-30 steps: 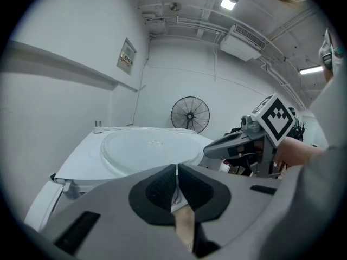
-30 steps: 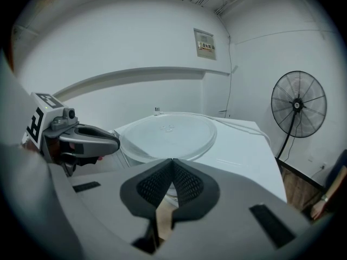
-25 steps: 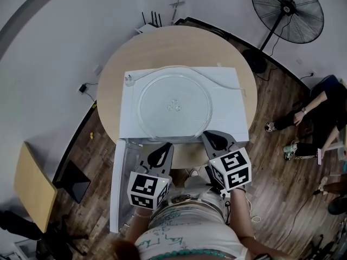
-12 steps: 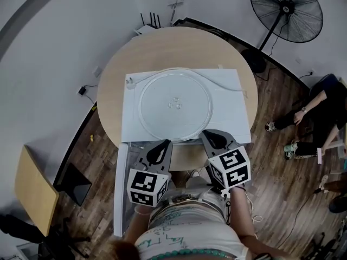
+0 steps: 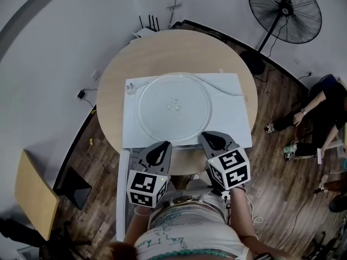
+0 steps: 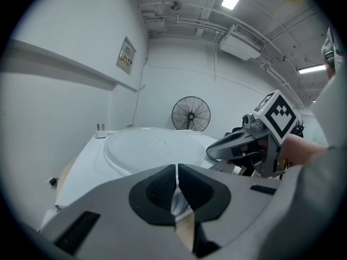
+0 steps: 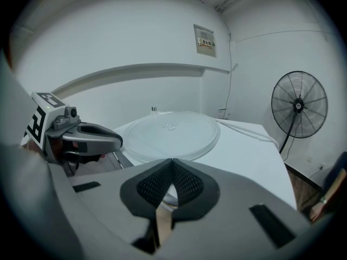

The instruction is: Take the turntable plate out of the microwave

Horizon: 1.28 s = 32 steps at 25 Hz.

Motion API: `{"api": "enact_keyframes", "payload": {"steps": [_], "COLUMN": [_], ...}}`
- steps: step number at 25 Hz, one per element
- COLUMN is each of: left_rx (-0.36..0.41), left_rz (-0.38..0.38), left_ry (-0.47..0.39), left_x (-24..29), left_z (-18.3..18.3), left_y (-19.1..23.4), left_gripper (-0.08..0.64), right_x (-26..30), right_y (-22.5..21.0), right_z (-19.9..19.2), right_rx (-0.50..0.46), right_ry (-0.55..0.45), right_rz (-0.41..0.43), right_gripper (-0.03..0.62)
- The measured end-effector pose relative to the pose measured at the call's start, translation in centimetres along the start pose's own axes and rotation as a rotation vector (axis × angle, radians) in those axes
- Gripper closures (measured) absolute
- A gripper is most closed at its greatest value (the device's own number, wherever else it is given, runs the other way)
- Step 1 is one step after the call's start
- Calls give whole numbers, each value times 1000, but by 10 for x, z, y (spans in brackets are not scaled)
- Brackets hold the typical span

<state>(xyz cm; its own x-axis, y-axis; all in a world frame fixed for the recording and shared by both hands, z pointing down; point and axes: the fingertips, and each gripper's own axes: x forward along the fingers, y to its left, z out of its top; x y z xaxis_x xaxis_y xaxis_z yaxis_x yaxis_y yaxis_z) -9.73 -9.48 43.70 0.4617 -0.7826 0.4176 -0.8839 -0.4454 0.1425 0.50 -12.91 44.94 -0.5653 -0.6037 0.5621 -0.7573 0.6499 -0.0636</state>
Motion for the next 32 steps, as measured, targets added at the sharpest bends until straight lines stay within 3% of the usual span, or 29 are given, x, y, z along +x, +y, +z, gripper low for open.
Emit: {"api": "enact_keyframes", "payload": {"steps": [20, 32], "left_rx": [-35, -25], "left_rz": [2, 37], "left_ry": [-48, -114], "left_x": [-4, -11], "left_z": [10, 8], "left_y": [10, 0], "left_gripper": [535, 537], "right_x": [2, -18], "right_y": [-1, 9], "right_z": [4, 22], "right_rx": [-11, -97], "right_ry": [-14, -190], "right_rz": [-3, 28], "right_gripper": [601, 601]}}
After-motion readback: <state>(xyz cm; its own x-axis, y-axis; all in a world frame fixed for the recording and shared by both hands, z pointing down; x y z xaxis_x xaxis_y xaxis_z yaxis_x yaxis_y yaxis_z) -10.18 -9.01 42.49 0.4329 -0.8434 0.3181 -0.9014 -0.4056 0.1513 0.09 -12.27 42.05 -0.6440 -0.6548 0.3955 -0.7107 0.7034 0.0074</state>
